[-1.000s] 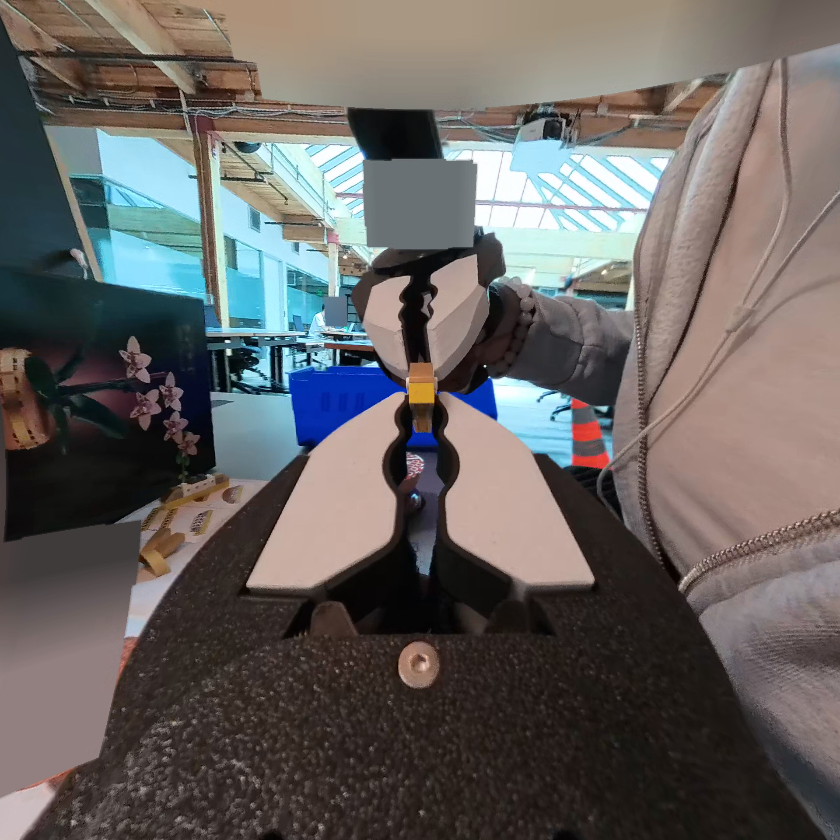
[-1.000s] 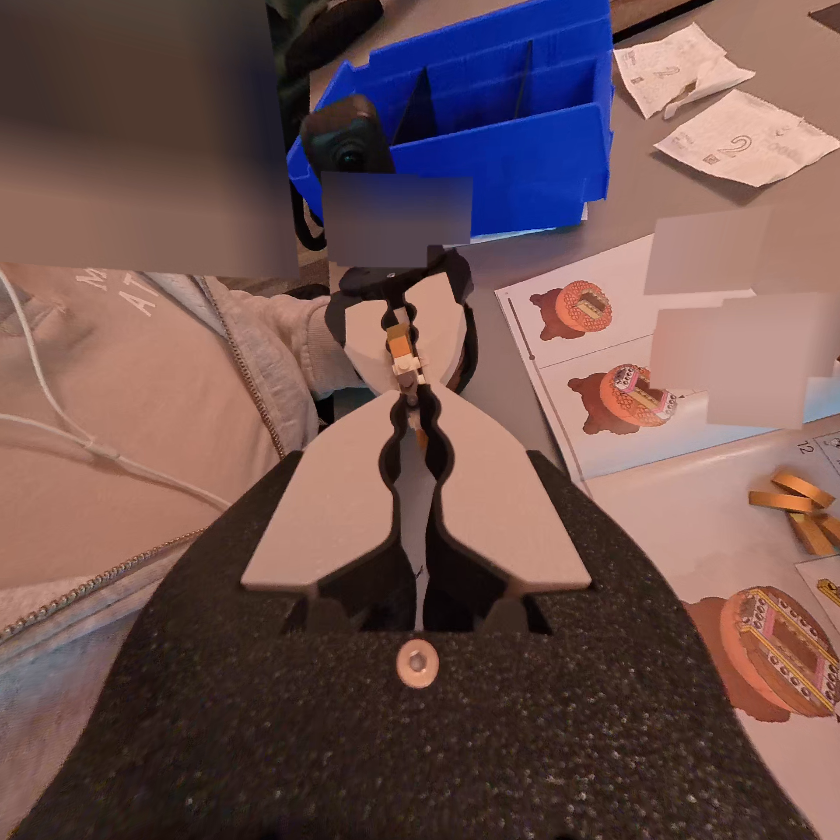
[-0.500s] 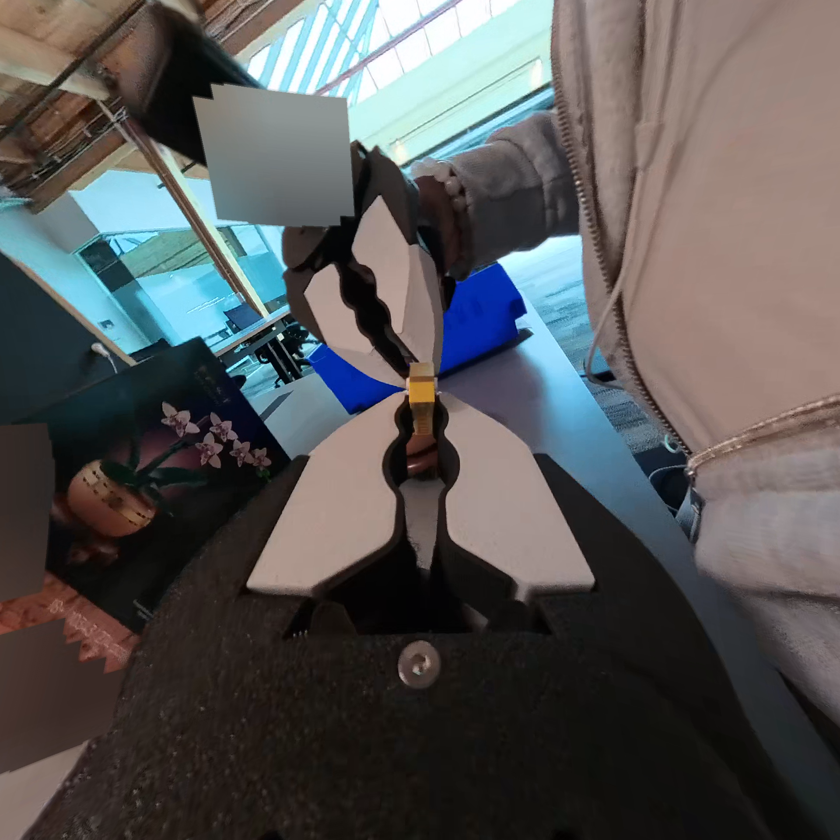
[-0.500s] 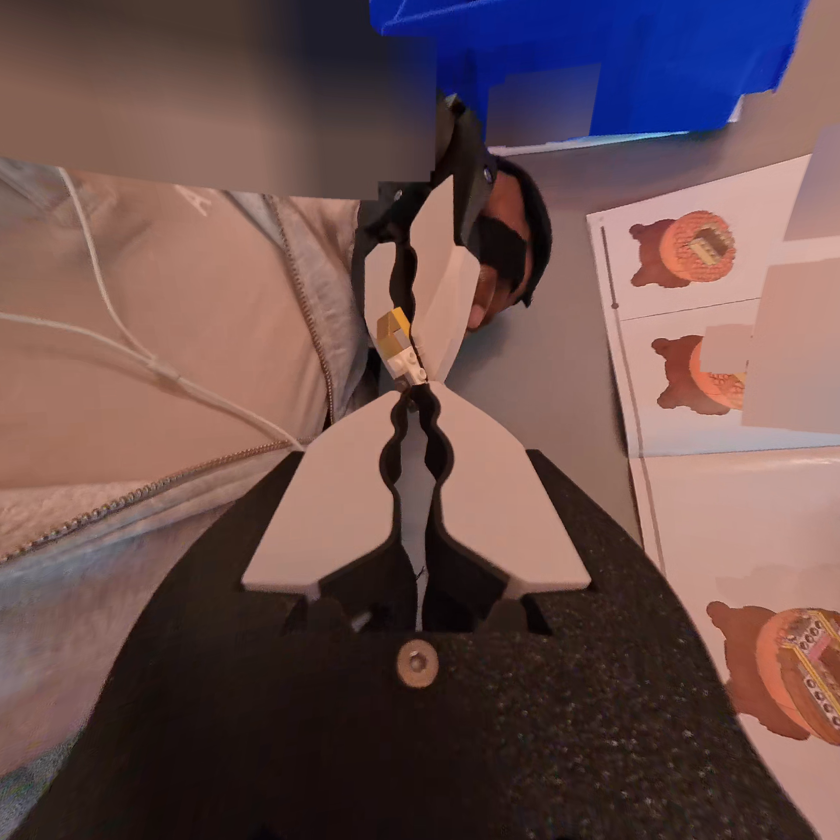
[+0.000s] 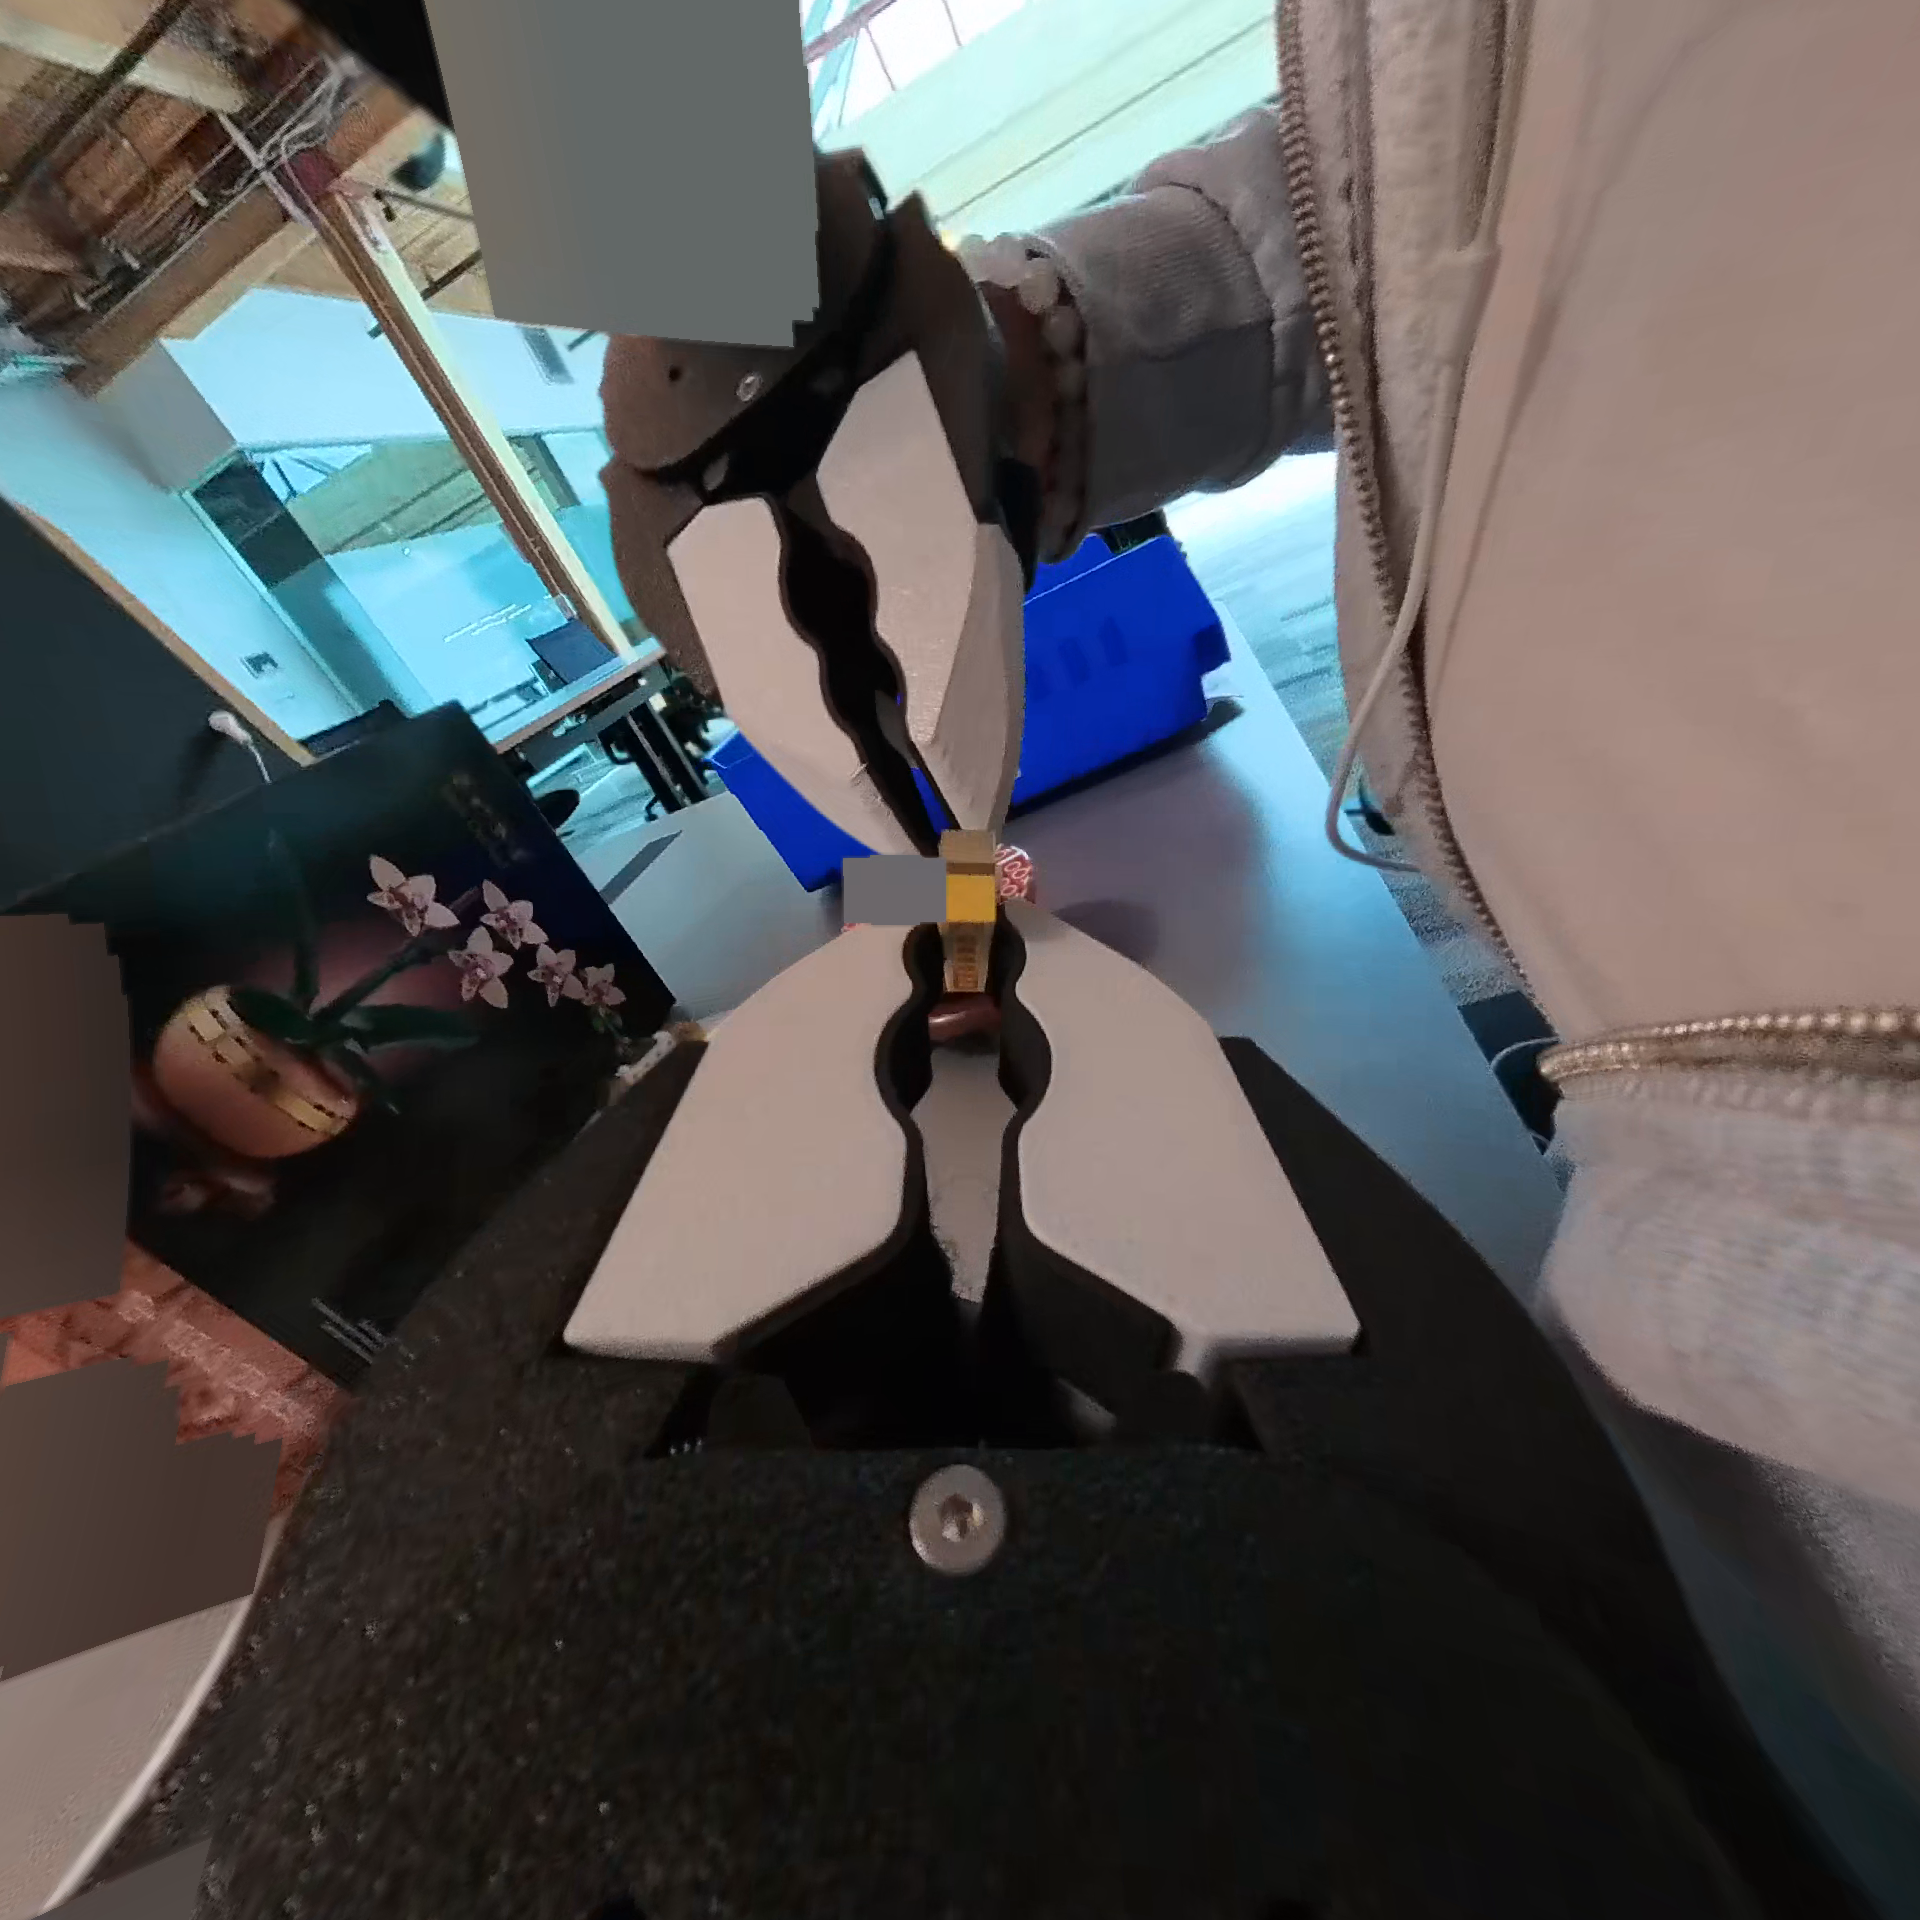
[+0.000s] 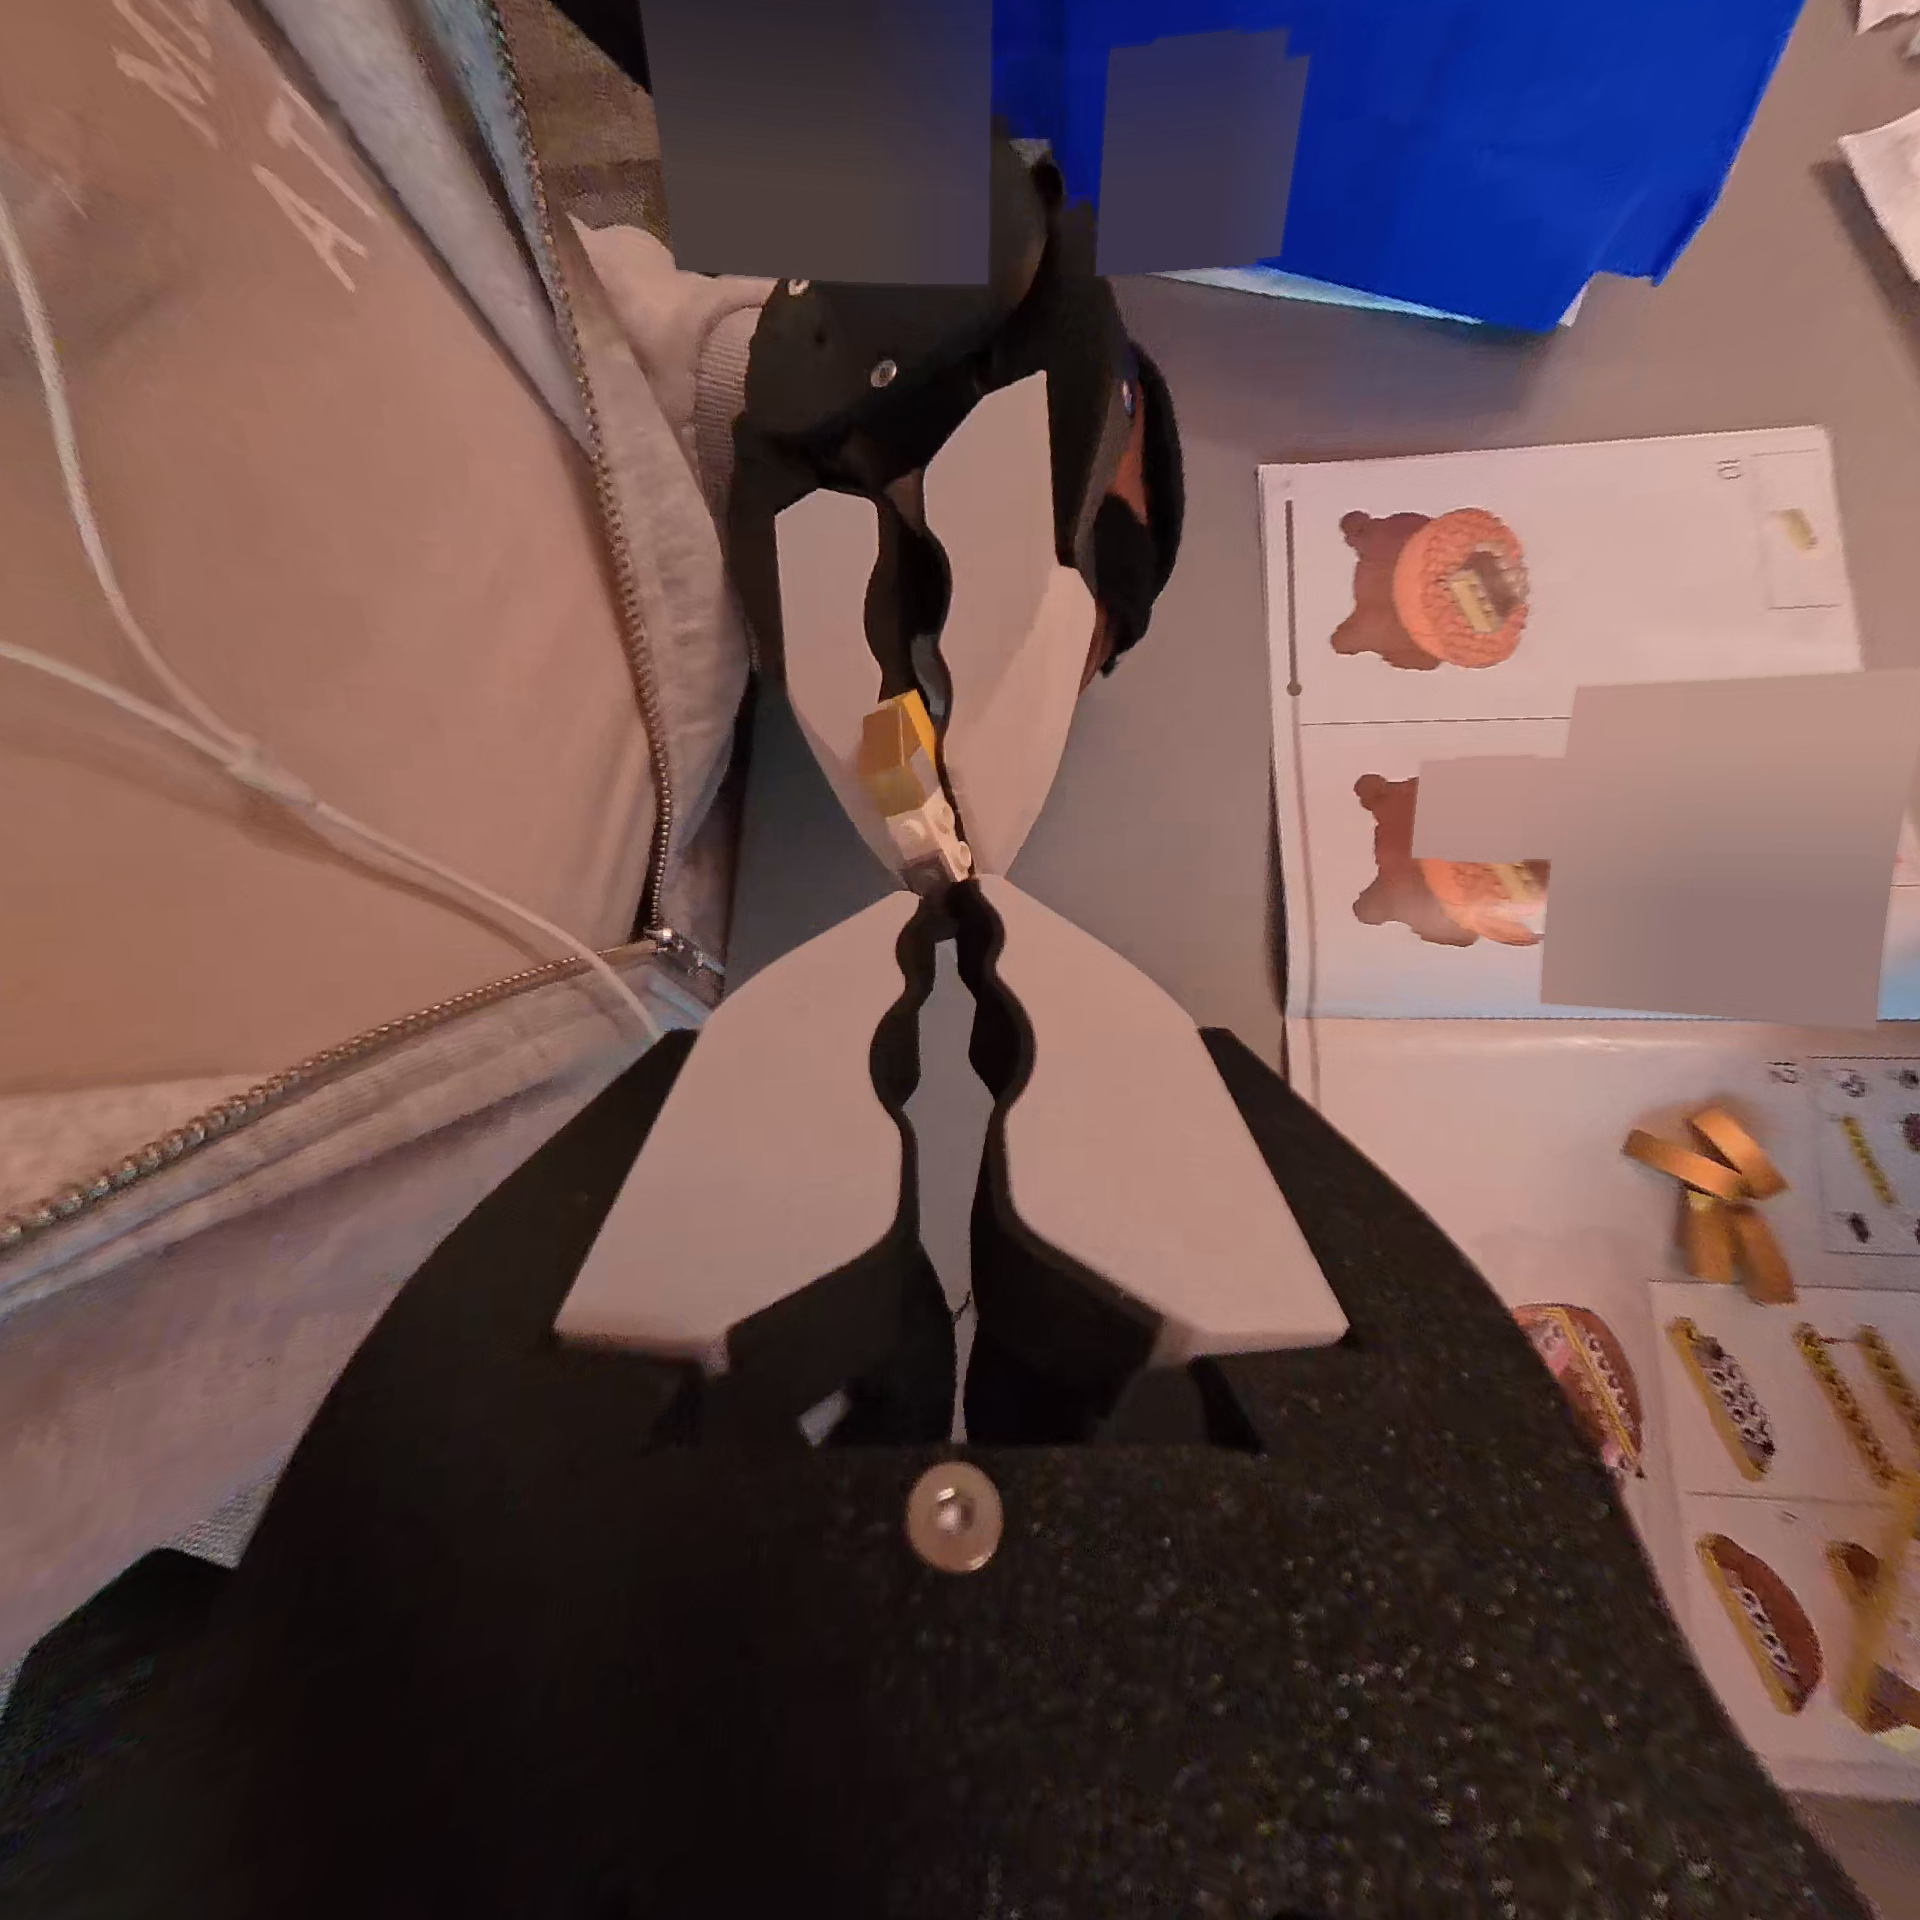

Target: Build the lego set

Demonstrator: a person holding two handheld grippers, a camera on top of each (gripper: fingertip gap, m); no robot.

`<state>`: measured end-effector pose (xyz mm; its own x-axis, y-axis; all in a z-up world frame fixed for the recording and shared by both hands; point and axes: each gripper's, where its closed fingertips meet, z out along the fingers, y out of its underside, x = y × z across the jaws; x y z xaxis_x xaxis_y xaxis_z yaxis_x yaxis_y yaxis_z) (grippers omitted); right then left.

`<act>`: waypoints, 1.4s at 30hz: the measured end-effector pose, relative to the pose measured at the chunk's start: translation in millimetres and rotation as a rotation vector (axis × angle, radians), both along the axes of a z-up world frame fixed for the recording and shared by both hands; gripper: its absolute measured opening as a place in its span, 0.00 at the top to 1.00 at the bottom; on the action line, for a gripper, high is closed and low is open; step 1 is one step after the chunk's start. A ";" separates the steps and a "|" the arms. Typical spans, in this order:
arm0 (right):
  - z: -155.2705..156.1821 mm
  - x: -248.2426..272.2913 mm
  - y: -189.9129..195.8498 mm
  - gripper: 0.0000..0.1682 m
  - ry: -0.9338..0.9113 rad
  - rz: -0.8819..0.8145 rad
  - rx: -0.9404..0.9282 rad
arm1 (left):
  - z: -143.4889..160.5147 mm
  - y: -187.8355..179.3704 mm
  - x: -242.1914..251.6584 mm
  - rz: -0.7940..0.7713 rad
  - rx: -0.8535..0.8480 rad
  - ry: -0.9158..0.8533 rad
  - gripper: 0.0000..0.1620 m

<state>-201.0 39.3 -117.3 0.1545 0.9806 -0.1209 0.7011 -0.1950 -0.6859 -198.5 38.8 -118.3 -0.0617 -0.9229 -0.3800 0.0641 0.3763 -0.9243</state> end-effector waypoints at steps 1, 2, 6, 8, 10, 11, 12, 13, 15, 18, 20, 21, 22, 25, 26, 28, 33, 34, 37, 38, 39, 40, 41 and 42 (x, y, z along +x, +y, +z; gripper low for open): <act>-0.7 0.2 0.2 0.98 -0.008 -0.003 0.015 | -0.8 0.0 0.1 -0.004 -0.023 -0.003 0.96; -1.8 0.9 1.7 0.98 -0.022 -0.010 0.038 | -1.8 0.5 0.5 -0.006 -0.050 -0.002 0.96; -3.2 3.2 7.5 1.00 -0.077 -0.035 0.131 | -4.9 5.3 2.7 0.013 -0.131 -0.004 0.96; -2.2 3.5 9.7 1.00 -0.079 -0.045 0.149 | -2.3 8.2 2.9 0.023 -0.166 -0.023 0.96; -7.5 5.1 11.4 1.00 -0.118 -0.049 0.178 | -5.8 10.6 4.6 0.042 -0.187 -0.007 0.96; -9.1 5.7 14.1 1.00 -0.132 -0.065 0.203 | -7.9 12.3 5.5 0.056 -0.201 -0.001 0.96; -9.0 5.6 16.6 1.00 -0.130 -0.081 0.220 | -8.7 14.8 5.6 0.073 -0.224 -0.003 0.96; -8.4 5.0 17.4 1.00 -0.118 -0.092 0.221 | -8.2 16.3 5.2 0.080 -0.245 -0.011 0.96; -9.4 3.8 16.3 1.00 -0.103 -0.099 0.207 | -7.2 15.9 3.9 0.080 -0.244 -0.027 0.96; -29.0 -1.1 7.2 1.00 -0.129 -0.065 0.142 | 13.2 2.7 2.0 -0.021 -0.276 -0.154 0.96; -51.8 -30.6 -12.0 1.00 -0.100 0.037 0.122 | 53.3 -35.5 12.0 -0.192 -0.235 -0.273 0.95; -40.0 -17.8 18.0 1.00 -0.116 -0.099 0.235 | 48.0 -24.0 13.5 -0.093 -0.128 -0.240 0.95; -34.4 -4.8 32.5 1.00 -0.114 -0.188 0.194 | 38.0 6.3 3.6 0.017 -0.179 -0.216 0.94; -47.9 3.7 57.3 1.00 -0.018 -0.407 0.118 | -2.1 71.3 -19.6 0.276 -0.267 -0.063 0.95; -58.4 9.7 66.0 1.00 -0.022 -0.477 0.138 | -14.2 76.8 -19.9 0.300 -0.274 -0.009 0.95; -74.4 9.5 67.4 0.98 0.019 -0.548 0.098 | -27.4 78.8 -18.5 0.317 -0.279 0.075 0.94; -83.7 16.7 60.5 0.96 -0.021 -0.631 0.099 | -51.7 80.3 -21.3 0.376 -0.223 0.266 0.89; -83.9 18.6 58.7 0.95 -0.038 -0.634 0.112 | -53.4 80.4 -22.4 0.385 -0.211 0.276 0.89; -86.2 20.9 51.6 0.92 -0.091 -0.633 0.137 | -64.5 86.8 -32.6 0.459 -0.203 0.351 0.91; -85.7 20.3 50.3 0.91 -0.094 -0.634 0.151 | -64.9 87.7 -35.9 0.474 -0.209 0.352 0.92; -85.1 19.0 48.5 0.91 -0.088 -0.636 0.155 | -64.5 89.2 -39.5 0.491 -0.219 0.347 0.92; -85.1 16.9 46.0 0.91 -0.078 -0.638 0.146 | -67.1 91.2 -44.0 0.509 -0.241 0.365 0.92; -85.1 14.2 43.1 0.90 -0.061 -0.637 0.134 | -71.7 92.8 -49.1 0.521 -0.268 0.398 0.91; -85.8 11.9 40.6 0.90 -0.045 -0.635 0.122 | -76.1 94.9 -54.4 0.539 -0.293 0.428 0.90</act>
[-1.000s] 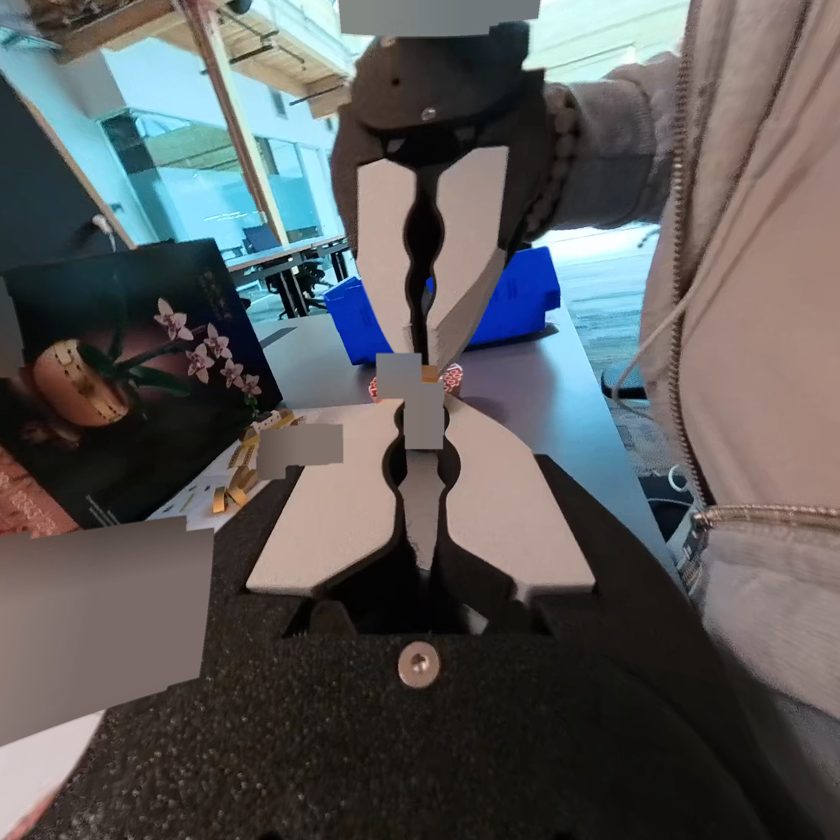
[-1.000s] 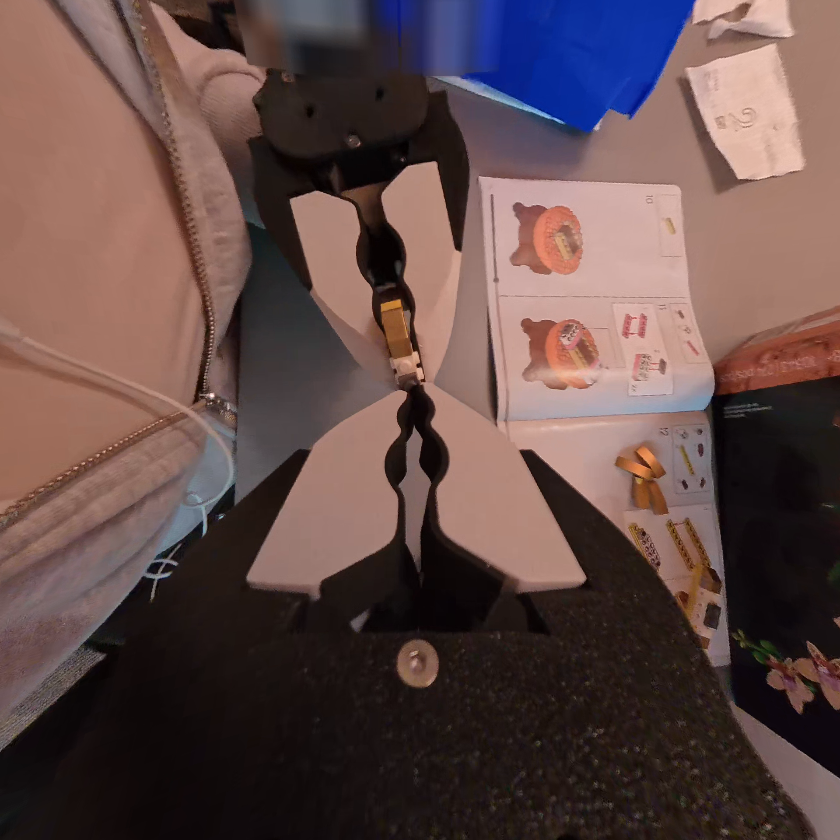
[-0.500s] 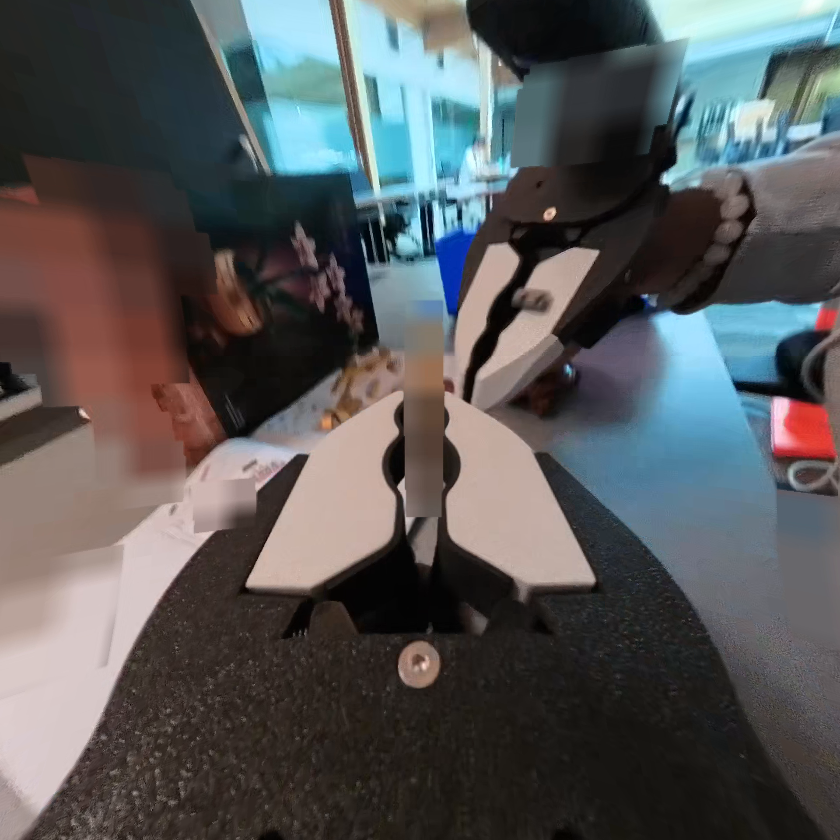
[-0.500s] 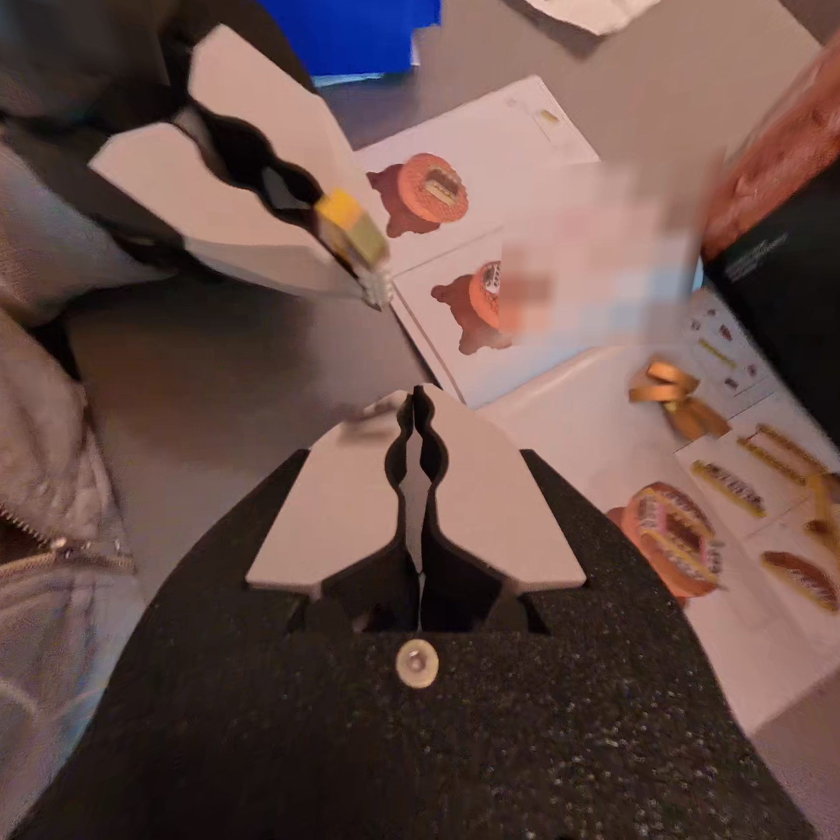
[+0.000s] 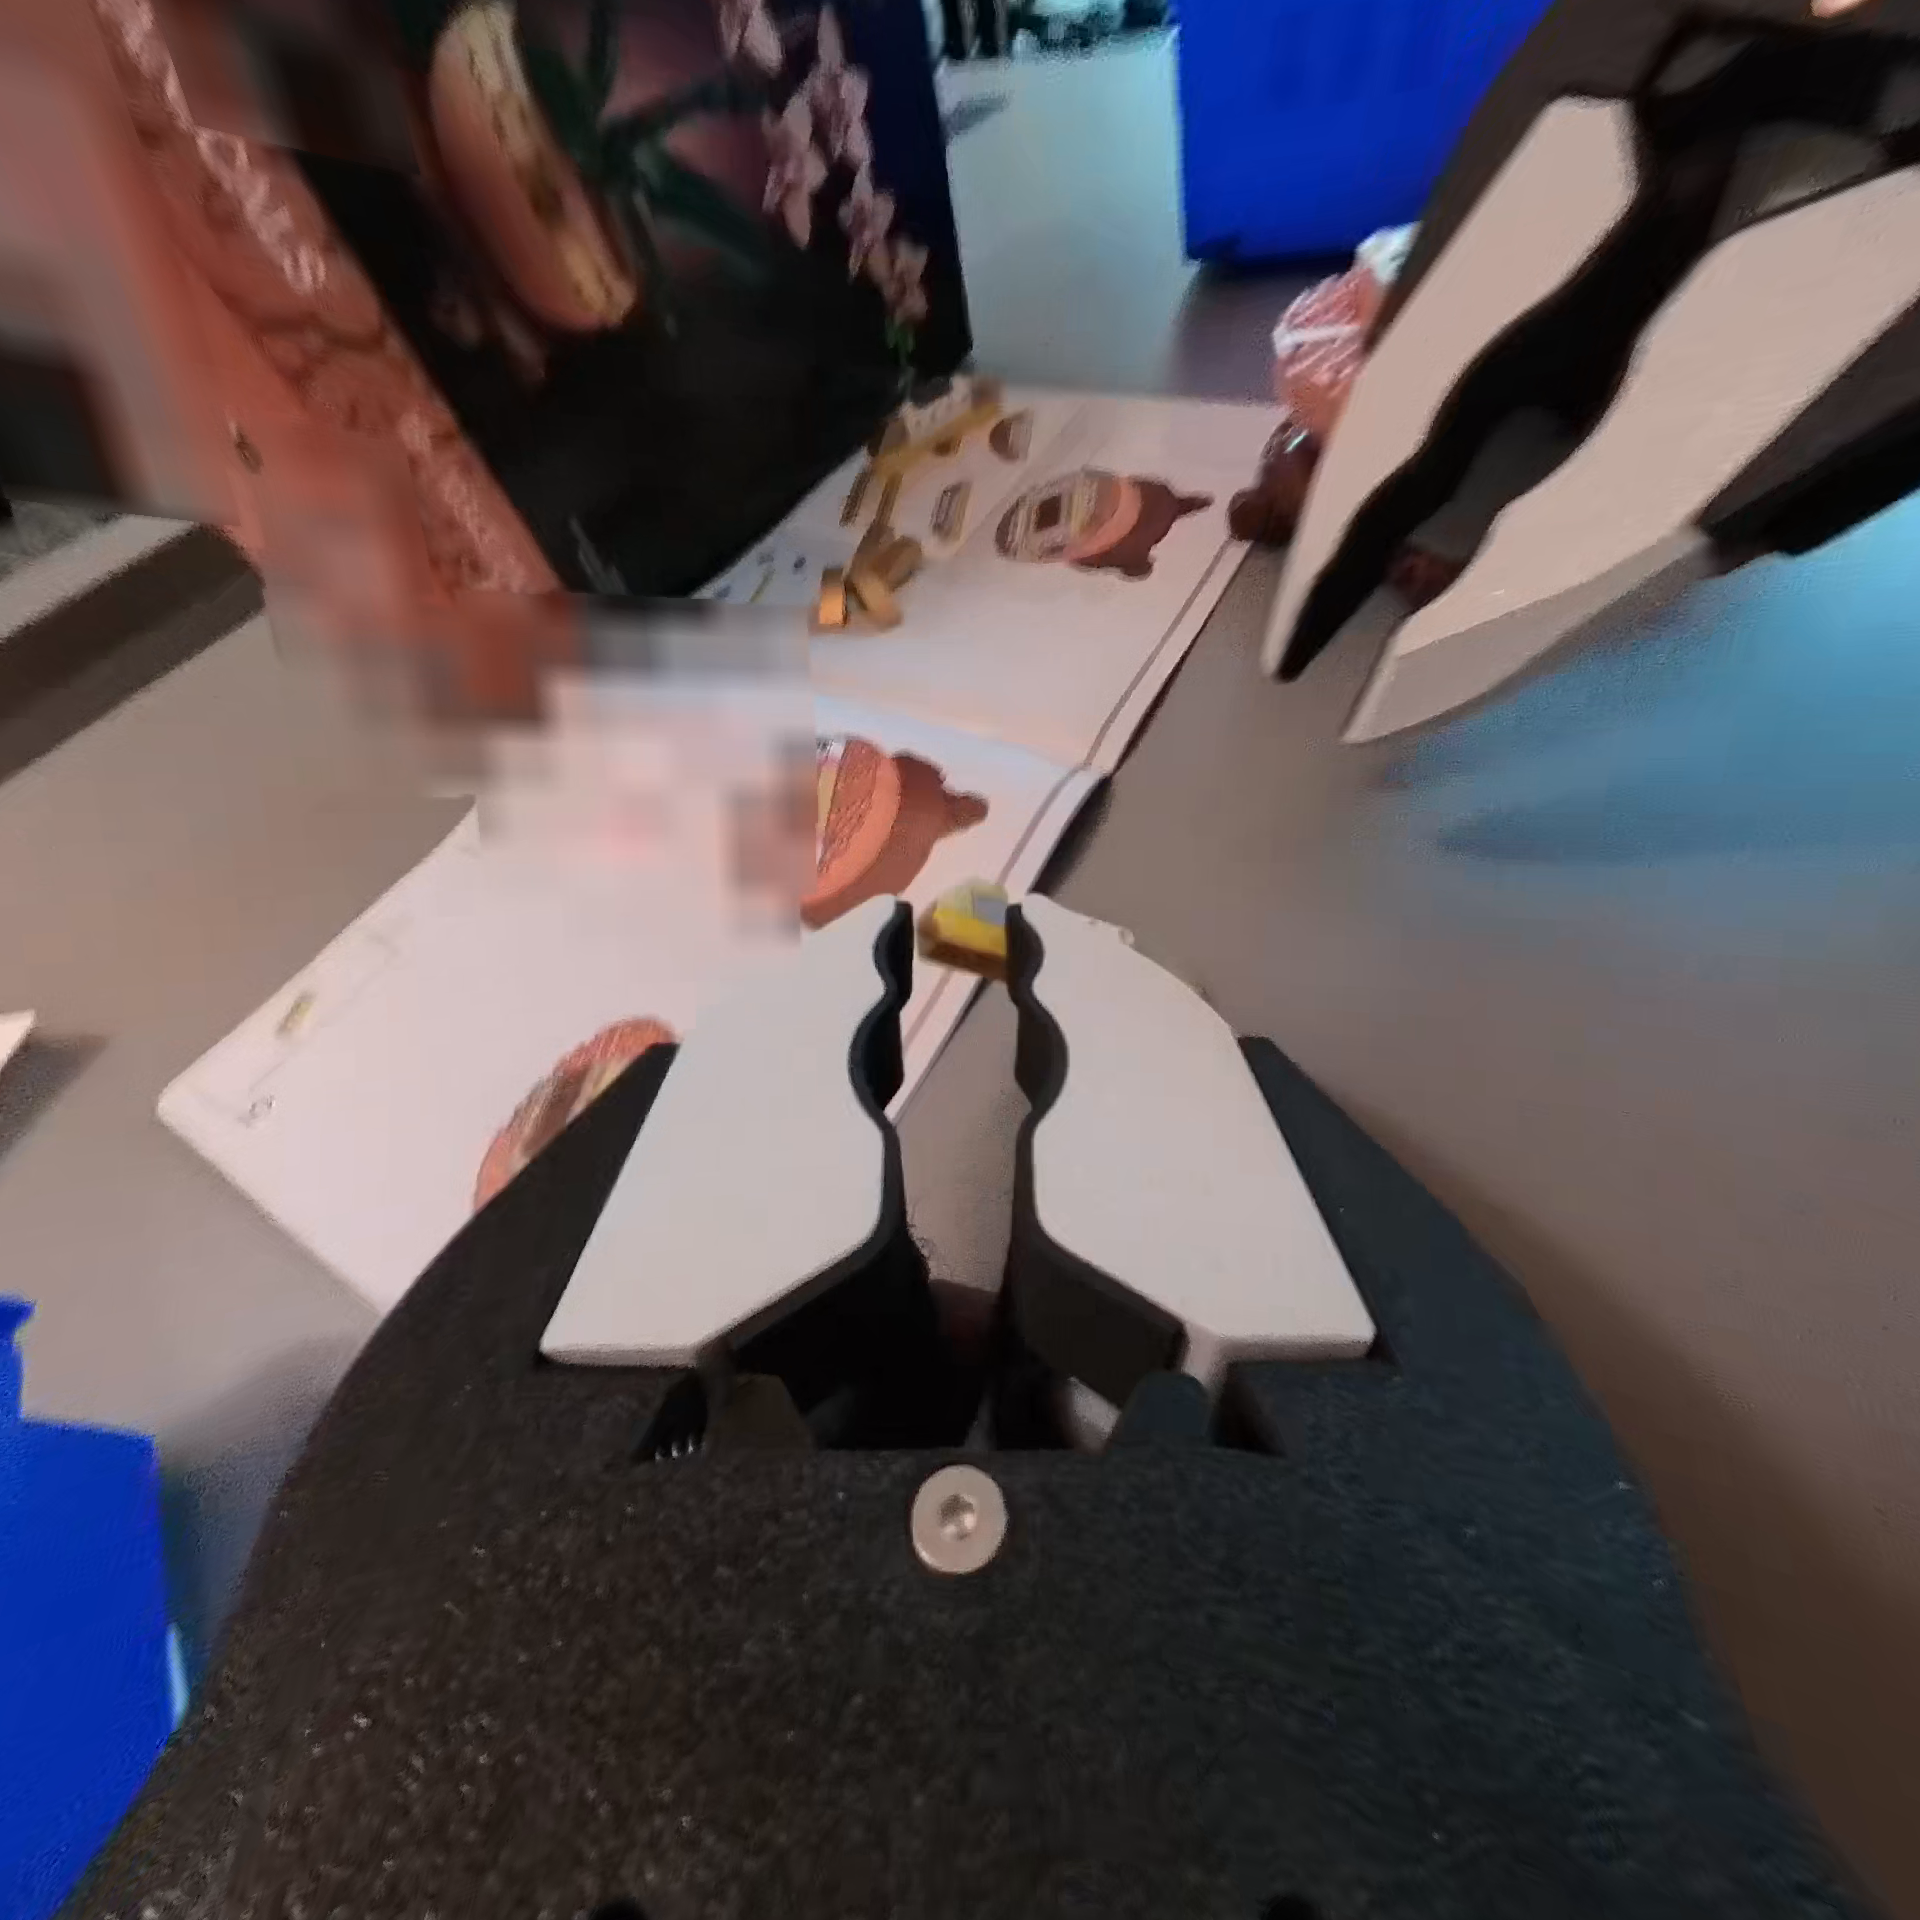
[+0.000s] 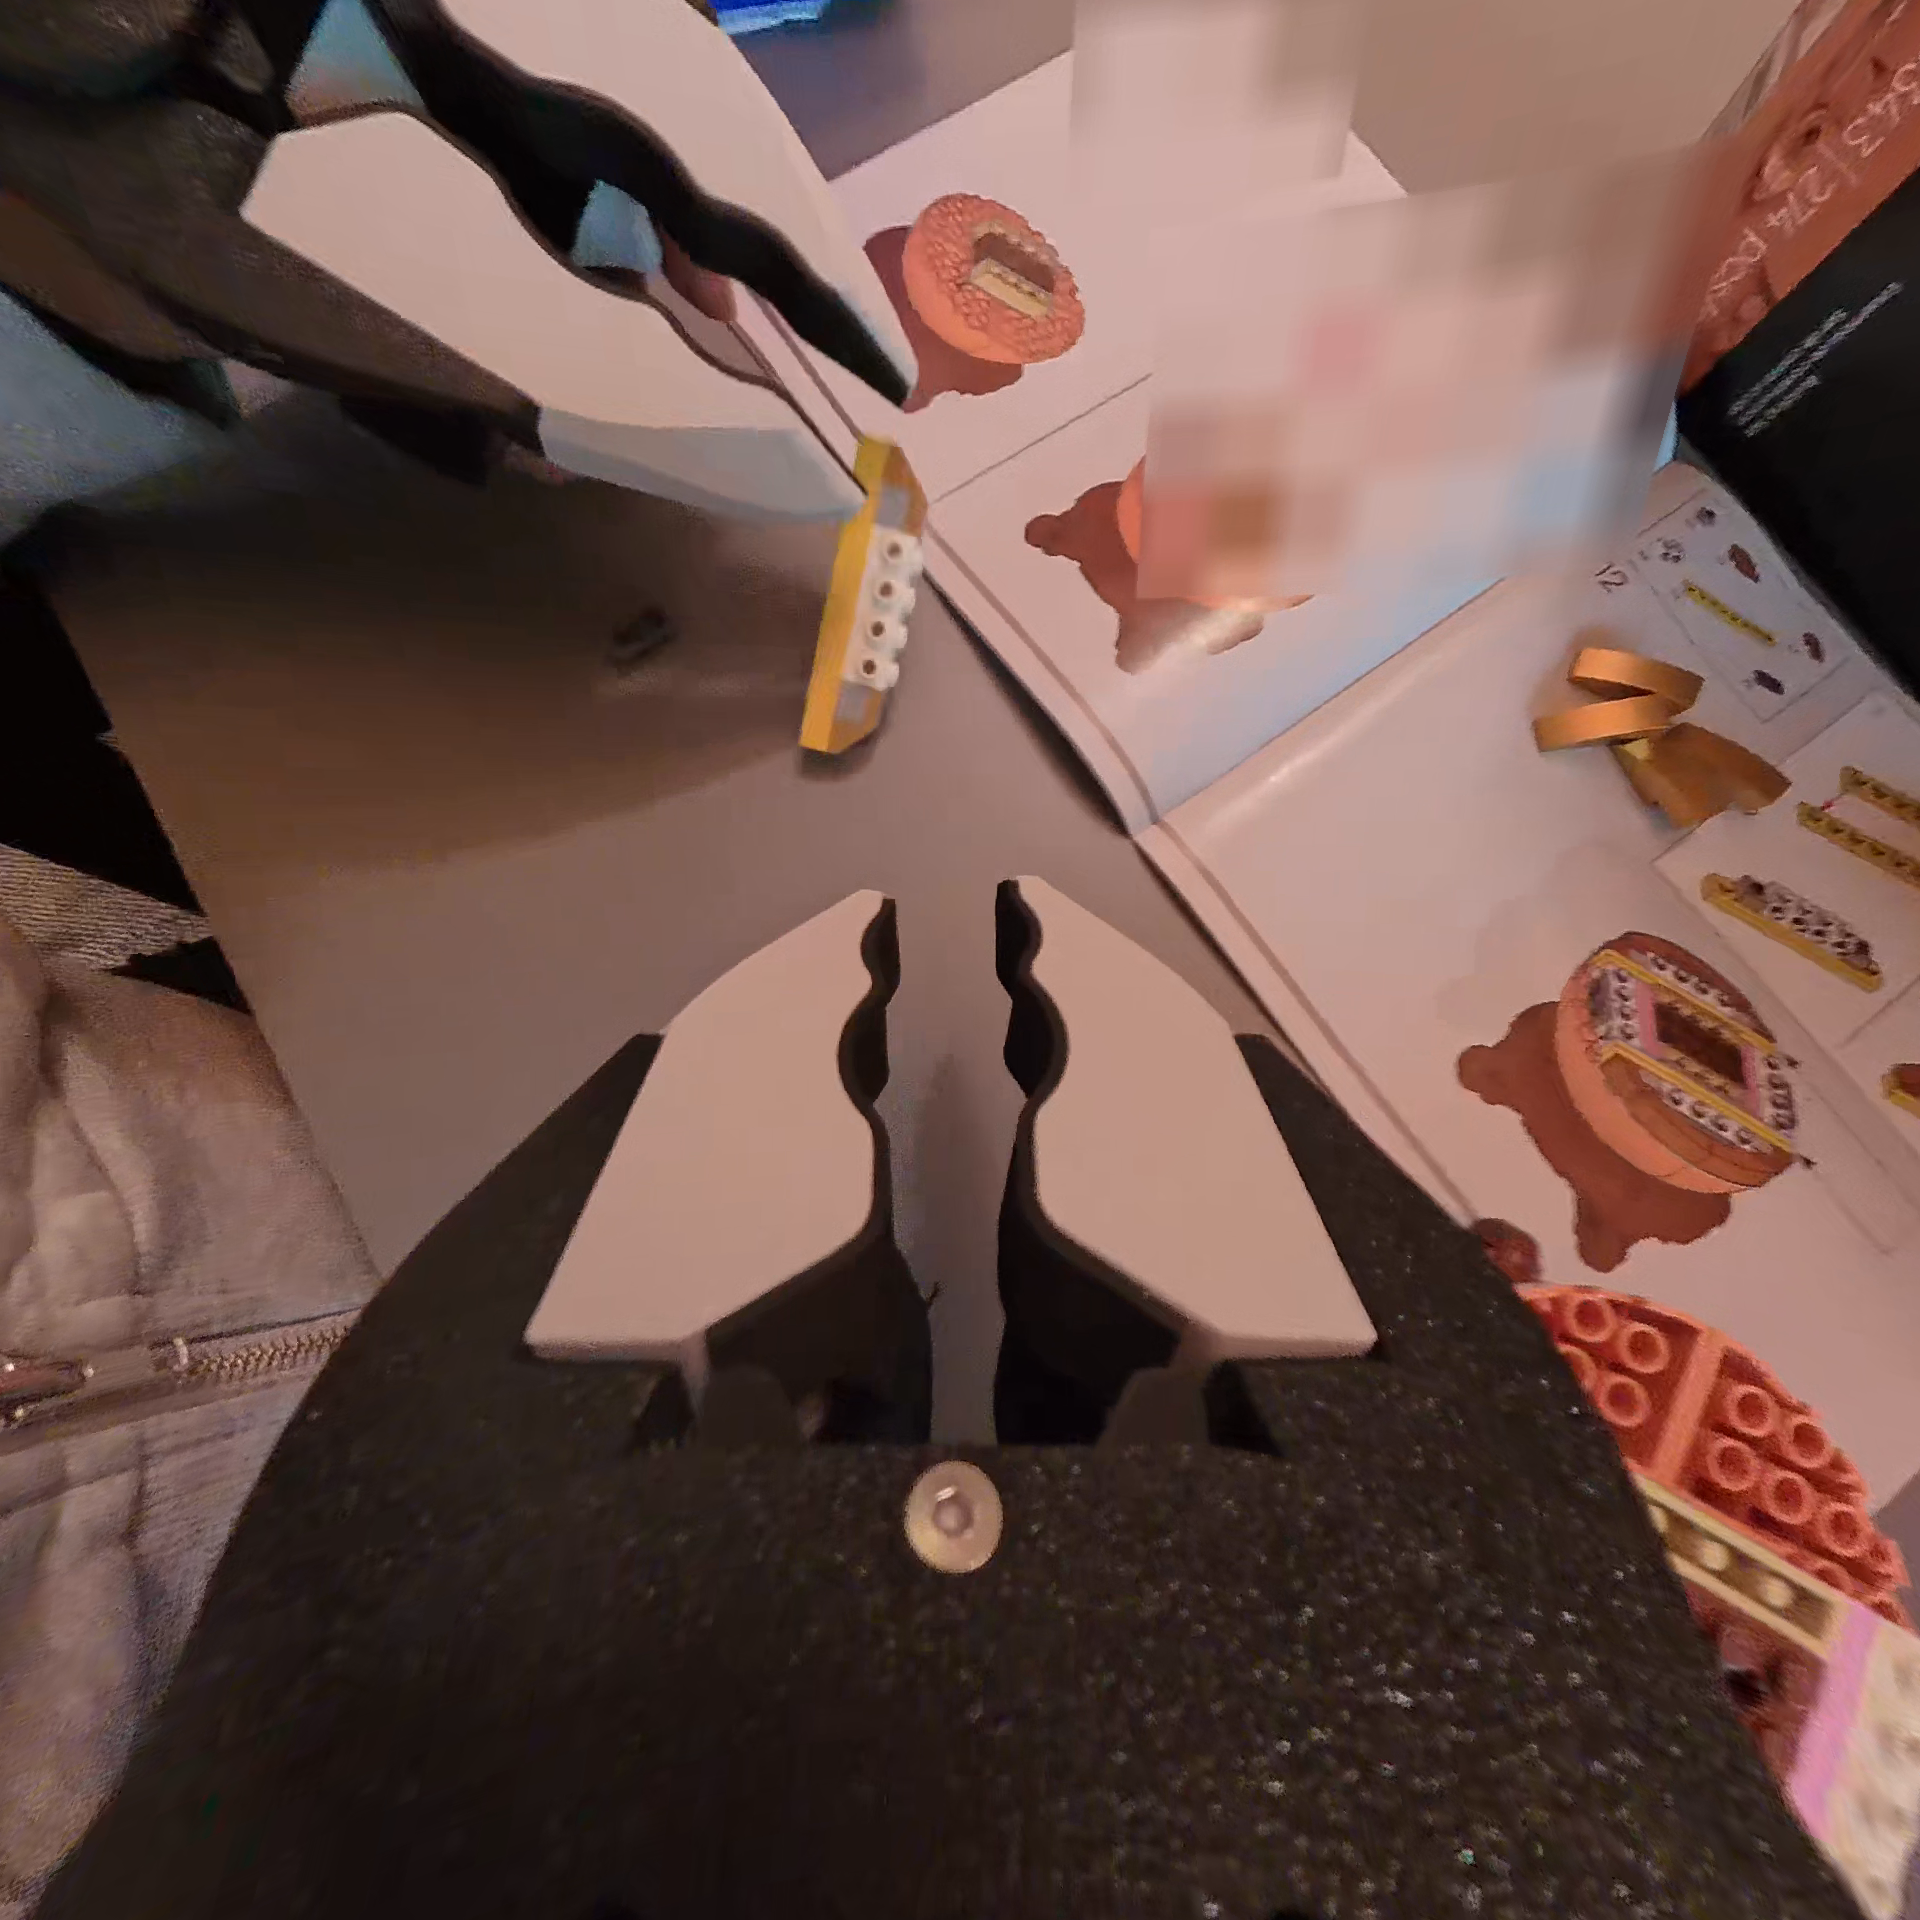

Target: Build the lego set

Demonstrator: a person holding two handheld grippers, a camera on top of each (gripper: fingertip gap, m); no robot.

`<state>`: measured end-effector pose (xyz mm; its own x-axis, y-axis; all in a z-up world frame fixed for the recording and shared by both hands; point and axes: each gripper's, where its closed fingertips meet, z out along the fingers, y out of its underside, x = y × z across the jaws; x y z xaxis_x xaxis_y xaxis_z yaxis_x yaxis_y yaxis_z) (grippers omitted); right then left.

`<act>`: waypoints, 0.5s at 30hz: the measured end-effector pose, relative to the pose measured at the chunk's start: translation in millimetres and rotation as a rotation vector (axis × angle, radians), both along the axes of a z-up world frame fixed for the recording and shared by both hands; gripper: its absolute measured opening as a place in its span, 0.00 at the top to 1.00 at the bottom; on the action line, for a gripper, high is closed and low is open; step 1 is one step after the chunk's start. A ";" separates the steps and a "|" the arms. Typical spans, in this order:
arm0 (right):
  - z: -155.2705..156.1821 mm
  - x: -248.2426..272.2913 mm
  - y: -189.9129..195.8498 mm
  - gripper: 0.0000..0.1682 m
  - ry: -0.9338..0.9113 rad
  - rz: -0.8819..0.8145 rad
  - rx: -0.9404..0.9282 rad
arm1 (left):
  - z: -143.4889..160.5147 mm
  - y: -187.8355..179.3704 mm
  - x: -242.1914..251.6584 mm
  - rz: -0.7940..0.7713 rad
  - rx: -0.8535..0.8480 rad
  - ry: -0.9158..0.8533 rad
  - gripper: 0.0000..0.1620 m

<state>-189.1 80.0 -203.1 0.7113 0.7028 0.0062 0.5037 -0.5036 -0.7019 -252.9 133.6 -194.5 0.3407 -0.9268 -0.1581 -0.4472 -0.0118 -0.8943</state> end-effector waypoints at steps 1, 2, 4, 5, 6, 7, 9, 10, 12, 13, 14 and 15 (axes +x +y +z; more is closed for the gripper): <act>-1.3 -1.2 -1.5 0.90 0.007 -0.002 -0.002 | -4.2 0.2 -4.7 0.007 -0.017 0.027 0.88; -2.2 -2.0 -2.3 0.90 0.008 -0.002 0.000 | -7.7 -2.1 -8.0 -0.005 -0.023 0.052 0.87; -3.2 -5.5 -2.5 0.90 0.021 -0.002 0.007 | -9.3 -5.1 -11.3 -0.019 0.004 0.071 0.89; -4.7 -9.1 -3.3 0.90 0.037 0.004 -0.001 | -9.1 -5.7 -12.6 -0.018 0.025 0.077 0.87; -7.0 -13.0 -3.8 0.90 0.053 0.009 -0.014 | -8.4 -4.6 -15.9 -0.002 0.047 0.082 0.85; -8.9 -17.4 -4.0 0.89 0.074 0.016 -0.026 | -7.4 -2.8 -20.8 0.028 0.064 0.085 0.84; -8.6 -29.6 -4.8 0.87 0.131 0.060 -0.031 | -7.5 -6.8 -32.2 0.056 0.067 0.100 0.82; -8.2 -35.2 -4.0 0.87 0.154 0.078 -0.029 | -6.8 -9.8 -38.3 0.076 0.064 0.105 0.82; -7.5 -48.4 -6.9 0.86 0.182 0.143 -0.049 | -7.8 -21.3 -47.9 0.088 0.032 0.120 0.83; -6.7 -55.9 -9.6 0.88 0.190 0.181 -0.056 | -9.8 -28.3 -52.5 0.084 0.013 0.137 0.83; -6.7 -63.0 -12.5 0.90 0.187 0.216 -0.062 | -12.6 -34.4 -57.4 0.083 -0.002 0.160 0.84; -8.4 -68.9 -14.0 0.91 0.169 0.233 -0.067 | -15.1 -38.3 -61.7 0.082 -0.007 0.183 0.85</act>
